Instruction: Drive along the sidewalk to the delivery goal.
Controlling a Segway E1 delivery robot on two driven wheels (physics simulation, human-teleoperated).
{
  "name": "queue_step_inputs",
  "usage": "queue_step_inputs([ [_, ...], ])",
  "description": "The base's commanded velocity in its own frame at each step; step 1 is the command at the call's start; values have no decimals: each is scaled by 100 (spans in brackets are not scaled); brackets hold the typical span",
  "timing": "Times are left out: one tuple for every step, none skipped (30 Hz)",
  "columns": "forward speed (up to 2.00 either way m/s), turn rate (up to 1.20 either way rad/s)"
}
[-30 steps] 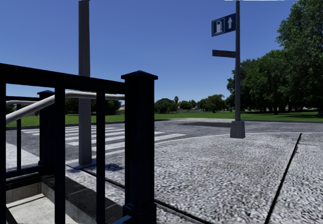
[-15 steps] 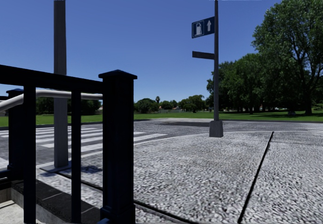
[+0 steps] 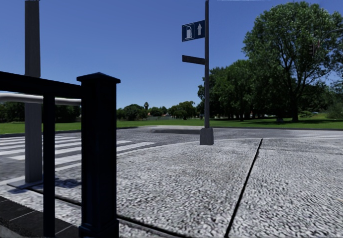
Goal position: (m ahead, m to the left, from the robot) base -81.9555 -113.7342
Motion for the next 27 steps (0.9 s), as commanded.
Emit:
queue_step_inputs([
  [0,-39],
  [0,-39],
  [0,-39],
  [0,-39],
  [0,-39],
  [0,-39],
  [0,-39],
  [0,-39],
  [0,-39],
  [0,-39],
  [0,-39],
  [0,-39],
  [0,-39],
  [0,-39],
  [0,-39],
  [0,-39],
  [0,-39],
  [0,-39],
  [0,-39],
  [0,-39],
  [0,-39],
  [0,-39],
  [0,-39],
  [0,-39],
  [0,-39],
  [0,-39],
  [0,-39],
])
